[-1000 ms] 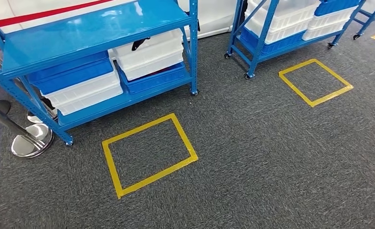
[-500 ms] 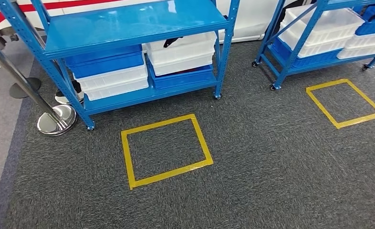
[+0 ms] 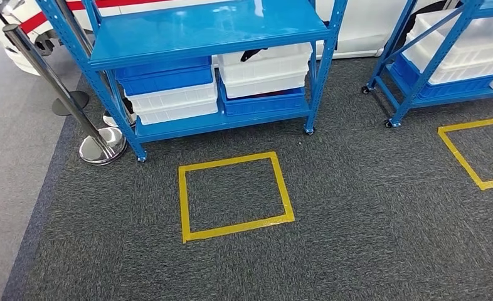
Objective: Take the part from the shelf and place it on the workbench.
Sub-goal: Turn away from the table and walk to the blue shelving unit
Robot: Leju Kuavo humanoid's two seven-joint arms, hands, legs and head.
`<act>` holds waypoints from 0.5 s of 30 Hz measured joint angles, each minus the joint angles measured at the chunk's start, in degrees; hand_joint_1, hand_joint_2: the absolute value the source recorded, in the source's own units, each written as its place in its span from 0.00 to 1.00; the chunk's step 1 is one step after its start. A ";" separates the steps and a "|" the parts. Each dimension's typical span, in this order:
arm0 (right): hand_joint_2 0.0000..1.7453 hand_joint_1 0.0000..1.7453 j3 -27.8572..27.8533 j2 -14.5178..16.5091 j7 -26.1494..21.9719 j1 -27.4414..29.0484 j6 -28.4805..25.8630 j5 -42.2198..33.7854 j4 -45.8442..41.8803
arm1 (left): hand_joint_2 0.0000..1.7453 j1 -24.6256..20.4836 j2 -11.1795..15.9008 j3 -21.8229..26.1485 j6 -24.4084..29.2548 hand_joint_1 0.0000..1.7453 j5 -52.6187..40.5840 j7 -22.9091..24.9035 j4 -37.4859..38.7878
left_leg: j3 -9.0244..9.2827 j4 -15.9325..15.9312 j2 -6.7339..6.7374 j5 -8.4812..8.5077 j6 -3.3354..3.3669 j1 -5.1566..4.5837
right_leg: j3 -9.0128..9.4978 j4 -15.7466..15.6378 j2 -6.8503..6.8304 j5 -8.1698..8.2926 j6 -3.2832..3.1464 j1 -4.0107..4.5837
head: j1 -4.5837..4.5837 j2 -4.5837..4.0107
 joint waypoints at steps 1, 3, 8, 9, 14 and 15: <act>0.00 0.00 -0.01 -0.02 -0.01 0.00 0.07 -0.01 0.00 | 0.00 0.08 0.04 0.01 0.00 0.00 -0.02 0.00 0.00 | 1.87 -3.85 0.06 2.35 0.39 -0.09 | 0.49 -0.01 -0.20 -0.34 0.07 0.08 | 0.00 0.00; 0.00 0.00 -0.06 -0.02 -0.10 -0.02 0.20 -0.06 -0.01 | 0.00 0.08 0.21 0.02 -0.04 0.00 -0.09 -0.01 0.00 | 5.53 -11.18 0.44 4.91 1.35 -0.53 | 1.27 -0.09 -0.56 -1.00 0.44 0.19 | 0.01 0.00; 0.00 0.00 -0.51 -0.11 -0.31 -0.20 0.42 -0.27 -0.03 | 0.00 0.28 0.30 0.03 -0.08 0.00 -0.32 0.02 0.01 | 8.72 -15.54 0.31 4.01 3.04 -0.71 | 1.90 1.54 -0.80 -0.88 2.28 0.11 | 0.03 0.00; 0.00 0.00 -0.63 -0.15 -0.29 -0.26 0.34 -0.30 -0.04 | 0.00 0.28 0.30 0.03 -0.08 0.00 -0.41 0.03 0.02 | 9.62 -15.94 0.21 3.77 3.34 -0.57 | 1.03 3.31 -0.66 -1.23 2.56 0.10 | 0.04 0.00; 0.00 0.00 -1.24 -0.30 -0.01 -0.12 0.16 -0.70 -0.03 | 0.00 0.14 0.33 0.01 -0.14 0.00 -0.69 0.19 0.02 | 13.10 -16.41 -0.13 1.17 3.59 -0.45 | -10.06 16.22 -0.08 -6.25 3.44 -0.19 | 0.07 0.00; 0.00 0.00 -1.31 -0.33 0.07 0.01 0.16 -0.85 -0.03 | 0.00 0.22 0.32 0.01 -0.16 0.00 -0.74 0.22 0.02 | 14.11 -16.42 -0.27 0.37 3.47 -0.38 | -10.87 15.21 -0.08 -6.30 3.59 -0.24 | 0.07 0.00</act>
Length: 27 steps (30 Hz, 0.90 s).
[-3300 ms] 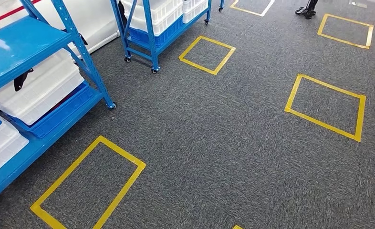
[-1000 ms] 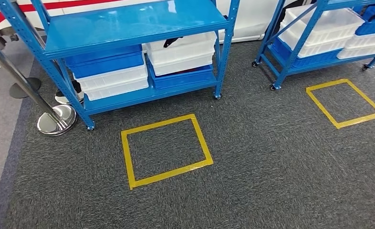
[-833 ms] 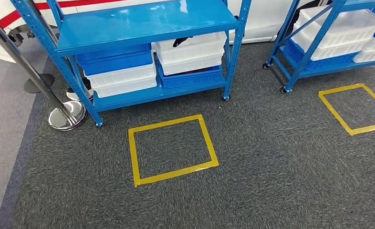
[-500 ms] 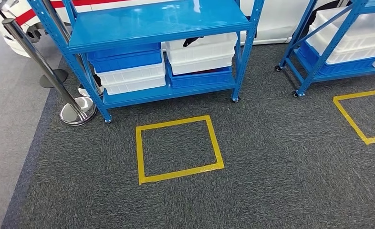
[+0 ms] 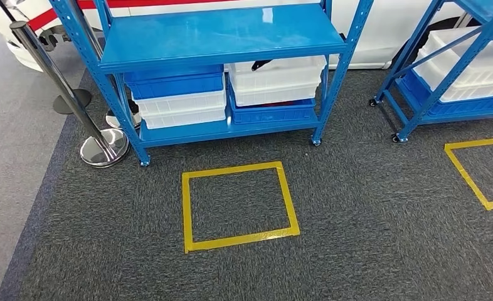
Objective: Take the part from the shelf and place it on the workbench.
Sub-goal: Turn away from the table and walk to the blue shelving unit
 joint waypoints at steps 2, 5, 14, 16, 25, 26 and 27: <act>0.00 0.00 -0.07 -0.08 0.09 0.33 0.00 -0.20 0.03 | 0.00 0.14 -0.04 -0.01 -0.04 0.00 -0.18 0.03 0.00 | 2.23 -0.04 -0.18 -1.86 -0.40 0.17 | 0.15 -6.04 -0.02 4.24 0.06 -0.07 | 0.01 0.00; 0.00 0.00 -0.29 -0.10 0.13 0.50 -0.02 -0.37 0.13 | 0.00 -0.05 -0.07 -0.04 -0.11 0.00 -0.45 0.10 0.00 | 5.34 -0.45 -0.27 -4.46 -1.46 0.04 | 1.10 -12.47 -0.10 13.04 -1.03 0.20 | -0.01 0.00; 0.00 0.00 -1.03 0.03 0.41 0.29 -0.06 -0.48 0.02 | 0.00 -0.56 0.03 -0.24 -0.22 0.00 -0.72 0.16 0.02 | -10.04 18.74 0.31 -8.32 -3.67 0.10 | 12.13 -16.38 0.32 6.70 -3.42 -0.08 | -0.07 0.00; 0.00 0.00 -1.06 0.03 0.45 0.47 -0.04 -0.47 0.03 | 0.00 -0.19 0.03 -0.24 -0.22 0.00 -0.73 0.18 0.02 | -12.74 15.33 0.31 -10.41 -3.20 0.07 | 15.46 -16.98 0.56 4.56 -3.33 0.01 | -0.07 0.00; 0.00 0.00 -1.18 0.05 0.46 -0.54 0.00 -0.32 -0.06 | 0.00 -0.53 0.10 -0.38 -0.19 0.00 -0.86 0.20 0.02 | -10.47 2.69 0.14 7.34 0.17 -0.84 | 16.82 -6.20 0.85 3.79 -0.72 0.11 | -0.02 0.00; 0.00 0.00 -1.18 0.05 0.44 -0.62 0.00 -0.32 -0.07 | 0.00 -0.61 0.10 -0.39 -0.19 0.00 -0.87 0.20 0.02 | -9.23 2.25 0.13 6.50 0.41 -0.74 | 13.72 -2.26 0.78 3.62 -0.61 0.03 | 0.01 0.00; 0.00 0.00 -1.19 0.04 0.42 -0.57 0.01 -0.32 -0.07 | 0.00 -0.63 0.11 -0.39 -0.19 0.00 -0.88 0.20 0.02 | -7.90 1.94 0.10 5.52 0.59 -0.71 | 10.83 0.37 0.76 1.95 -0.50 0.01 | 0.02 0.00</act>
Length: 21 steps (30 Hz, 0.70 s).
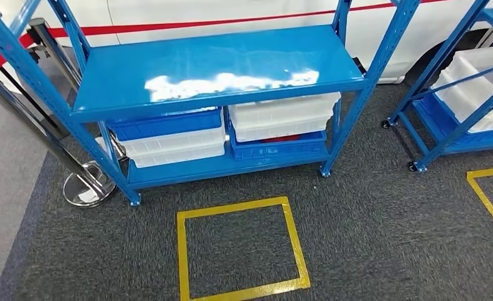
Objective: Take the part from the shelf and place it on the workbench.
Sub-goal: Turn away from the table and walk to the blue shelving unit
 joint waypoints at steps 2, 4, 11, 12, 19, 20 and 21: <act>0.00 0.00 -0.08 -0.01 0.01 0.26 0.00 -0.01 0.01 | 0.00 0.11 -0.01 0.00 0.01 0.00 0.01 0.02 0.00 | 2.97 -0.42 -0.35 -2.14 0.06 0.05 | -4.60 1.43 -0.07 -5.94 0.14 -0.06 | 0.01 0.00; 0.00 0.00 -0.18 -0.07 0.05 0.73 -0.01 -0.02 0.04 | 0.00 0.30 -0.04 0.00 -0.01 0.00 0.01 0.02 0.00 | 6.20 -0.62 -0.87 -4.58 -0.12 0.17 | -7.82 -1.29 -0.17 -8.77 0.33 -0.04 | 0.01 0.00; 0.00 0.00 -0.28 -0.16 -0.26 1.08 0.09 -0.14 0.23 | 0.00 0.20 -0.17 -0.04 -0.22 0.00 -0.02 0.16 0.07 | 13.06 0.68 -1.06 -9.27 -2.14 -0.02 | -8.97 -12.83 -0.13 10.73 -1.61 0.42 | -0.07 0.00; 0.00 0.00 -0.28 -0.13 -0.36 0.97 0.08 -0.16 0.20 | 0.00 -0.03 -0.14 -0.04 -0.30 0.00 -0.02 0.19 0.07 | 11.65 3.72 -0.85 -7.42 -2.49 0.03 | -7.80 -13.56 -0.12 10.15 -2.03 0.31 | -0.07 0.00; 0.00 0.00 -0.29 -0.08 -0.59 0.97 0.08 -0.18 0.17 | 0.00 0.23 -0.13 -0.04 -0.49 0.00 -0.07 0.39 0.07 | -2.89 13.84 0.16 -16.76 -4.02 0.89 | 2.76 -17.43 0.15 4.35 -2.50 -0.03 | -0.09 0.00; 0.00 0.00 -0.29 -0.08 -0.59 1.03 0.08 -0.18 0.17 | 0.00 0.38 -0.13 -0.04 -0.50 0.00 -0.07 0.40 0.07 | -3.75 11.50 0.20 -16.02 -3.90 0.94 | 4.28 -17.53 0.18 3.21 -2.40 -0.04 | -0.09 0.00; 0.00 0.00 -0.29 -0.07 -0.59 1.15 0.08 -0.18 0.20 | 0.00 0.58 -0.13 -0.04 -0.50 0.00 -0.07 0.40 0.07 | -4.42 8.55 0.29 -12.11 -3.66 0.95 | 5.55 -17.61 0.17 2.08 -2.28 -0.03 | -0.08 0.00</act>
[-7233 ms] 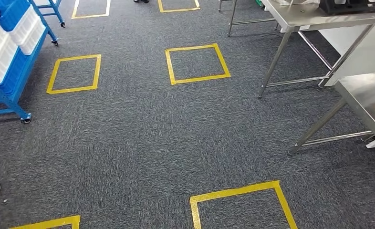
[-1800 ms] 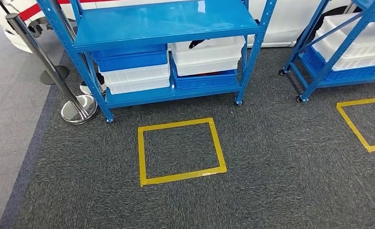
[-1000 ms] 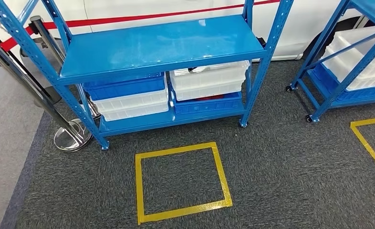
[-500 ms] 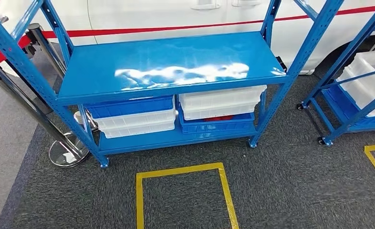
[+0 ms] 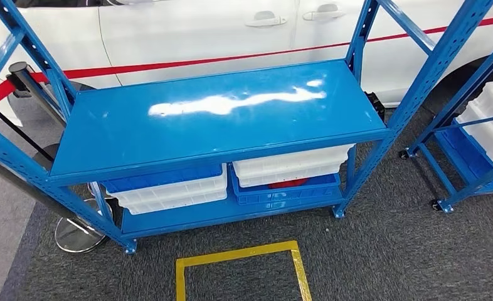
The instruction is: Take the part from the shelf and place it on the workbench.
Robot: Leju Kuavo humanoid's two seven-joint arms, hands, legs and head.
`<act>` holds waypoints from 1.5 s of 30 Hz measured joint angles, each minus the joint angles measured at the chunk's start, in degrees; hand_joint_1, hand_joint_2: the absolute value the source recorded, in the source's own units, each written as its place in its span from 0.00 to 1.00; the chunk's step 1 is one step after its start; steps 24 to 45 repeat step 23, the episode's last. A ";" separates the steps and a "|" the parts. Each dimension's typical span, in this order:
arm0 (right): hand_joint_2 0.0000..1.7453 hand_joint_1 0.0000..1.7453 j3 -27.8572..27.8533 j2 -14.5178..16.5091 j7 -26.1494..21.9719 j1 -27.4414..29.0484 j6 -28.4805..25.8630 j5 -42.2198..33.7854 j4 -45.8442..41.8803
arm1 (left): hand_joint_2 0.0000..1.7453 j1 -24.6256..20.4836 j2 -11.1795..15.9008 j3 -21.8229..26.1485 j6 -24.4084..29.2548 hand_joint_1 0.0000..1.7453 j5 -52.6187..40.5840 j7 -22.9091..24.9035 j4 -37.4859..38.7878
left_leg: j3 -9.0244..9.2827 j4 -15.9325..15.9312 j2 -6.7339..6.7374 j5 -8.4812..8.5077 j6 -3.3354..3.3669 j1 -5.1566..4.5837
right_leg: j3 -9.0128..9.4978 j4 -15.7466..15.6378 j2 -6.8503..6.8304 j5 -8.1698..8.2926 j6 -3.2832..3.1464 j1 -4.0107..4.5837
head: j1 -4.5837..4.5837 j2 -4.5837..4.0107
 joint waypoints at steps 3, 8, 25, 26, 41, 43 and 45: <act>0.00 0.00 -0.01 0.04 -0.02 -0.12 0.16 -0.01 0.09 | 0.00 0.38 0.03 0.00 -0.01 0.00 0.01 0.10 0.00 | -0.58 -6.20 0.29 13.96 1.20 -0.53 | 3.28 0.04 0.25 -2.96 0.82 0.20 | 0.02 0.00; 0.00 0.00 -0.02 0.07 -0.05 -1.06 0.25 0.01 -0.09 | 0.00 -0.65 0.05 -0.02 0.18 0.00 -0.01 0.37 0.00 | 3.04 -8.05 -0.07 13.87 3.41 -0.56 | -0.53 10.01 0.00 -0.62 2.46 0.03 | 0.01 0.00; 0.00 0.00 -2.97 -0.12 2.29 -0.13 -2.47 -2.34 0.02 | 0.00 -0.31 0.05 0.09 1.13 0.00 0.39 1.05 0.02 | 9.41 -8.89 0.92 8.14 4.00 -1.02 | -6.86 1.93 -0.79 4.57 1.29 0.41 | -0.01 0.00; 0.00 0.00 -2.97 -0.12 2.29 -0.13 -2.47 -2.34 0.02 | 0.00 -0.31 0.05 0.09 1.13 0.00 0.39 1.05 0.02 | 9.41 -8.89 0.92 8.14 4.00 -1.02 | -6.86 1.93 -0.79 4.57 1.29 0.41 | -0.01 0.00; 0.00 0.00 -2.97 -0.12 2.29 -0.13 -2.47 -2.34 0.02 | 0.00 -0.31 0.05 0.09 1.13 0.00 0.39 1.05 0.02 | 9.41 -8.89 0.92 8.14 4.00 -1.02 | -6.86 1.93 -0.79 4.57 1.29 0.41 | -0.01 0.00; 0.00 0.00 -2.97 -0.12 2.29 -0.13 -2.47 -2.34 0.02 | 0.00 -0.31 0.05 0.09 1.13 0.00 0.39 1.05 0.02 | 9.41 -8.89 0.92 8.14 4.00 -1.02 | -6.86 1.93 -0.79 4.57 1.29 0.41 | -0.01 0.00; 0.00 0.00 -2.97 -0.12 2.29 -0.13 -2.47 -2.34 0.02 | 0.00 -0.31 0.05 0.09 1.13 0.00 0.39 1.05 0.02 | 9.41 -8.89 0.92 8.14 4.00 -1.02 | -6.86 1.93 -0.79 4.57 1.29 0.41 | -0.01 0.00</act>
